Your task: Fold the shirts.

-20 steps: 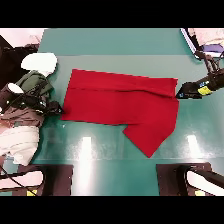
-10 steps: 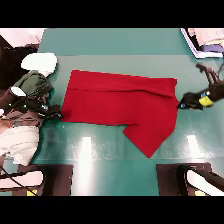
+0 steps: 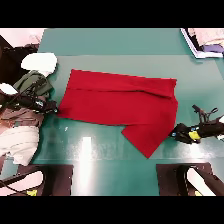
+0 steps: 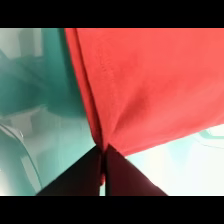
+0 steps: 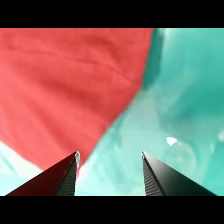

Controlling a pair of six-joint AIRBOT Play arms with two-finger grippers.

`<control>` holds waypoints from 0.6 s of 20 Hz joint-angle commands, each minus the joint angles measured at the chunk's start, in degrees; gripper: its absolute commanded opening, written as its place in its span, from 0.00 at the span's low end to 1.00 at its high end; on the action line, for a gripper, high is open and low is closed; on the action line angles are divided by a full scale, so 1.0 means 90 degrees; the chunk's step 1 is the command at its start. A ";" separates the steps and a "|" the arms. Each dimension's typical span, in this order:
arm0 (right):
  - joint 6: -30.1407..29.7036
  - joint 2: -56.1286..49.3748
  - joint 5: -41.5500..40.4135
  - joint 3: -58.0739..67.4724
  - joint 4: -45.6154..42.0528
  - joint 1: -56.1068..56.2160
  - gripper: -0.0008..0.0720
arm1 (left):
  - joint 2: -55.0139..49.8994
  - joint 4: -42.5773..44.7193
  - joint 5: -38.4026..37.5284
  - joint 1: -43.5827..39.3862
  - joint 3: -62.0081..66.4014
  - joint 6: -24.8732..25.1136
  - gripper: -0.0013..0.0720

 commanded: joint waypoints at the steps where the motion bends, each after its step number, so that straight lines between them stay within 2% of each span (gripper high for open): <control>1: -0.0051 0.0100 -0.0981 -0.0610 0.0566 0.0306 0.62 | 0.0100 -0.0017 -0.0068 0.0000 0.0005 -0.0002 0.05; 2: -0.0046 0.0102 -0.1115 -0.0590 0.0563 0.0457 0.59 | 0.0100 -0.0017 -0.0068 0.0000 0.0005 -0.0015 0.05; 3: -0.0046 0.0102 -0.1217 -0.0549 0.0556 0.0580 0.51 | 0.0100 -0.0017 -0.0063 0.0000 0.0005 -0.0015 0.05; 4: -0.0046 0.0100 -0.1277 -0.0505 0.0554 0.0663 0.46 | 0.0100 -0.0017 -0.0061 0.0000 0.0005 -0.0015 0.05; 6: -0.0046 0.0100 -0.1401 -0.0410 0.0559 0.0814 0.43 | 0.0100 -0.0017 -0.0063 0.0000 0.0005 -0.0015 0.05; 7: -0.0049 0.0100 -0.1411 -0.0384 0.0549 0.0872 0.29 | 0.0100 -0.0017 -0.0063 0.0000 0.0005 -0.0015 0.05; 8: -0.0049 0.0102 -0.1406 -0.0369 0.0537 0.0920 0.09 | 0.0100 -0.0017 -0.0070 0.0000 0.0002 -0.0012 0.05; 9: -0.0053 0.0102 -0.1382 -0.0369 0.0527 0.0962 0.04 | 0.0100 -0.0015 -0.0100 0.0000 0.0005 -0.0012 0.05; 12: -0.0168 0.0102 -0.0617 -0.0080 0.0129 0.0899 0.04 | 0.0175 0.0194 -0.0607 0.0000 0.0002 0.0104 0.04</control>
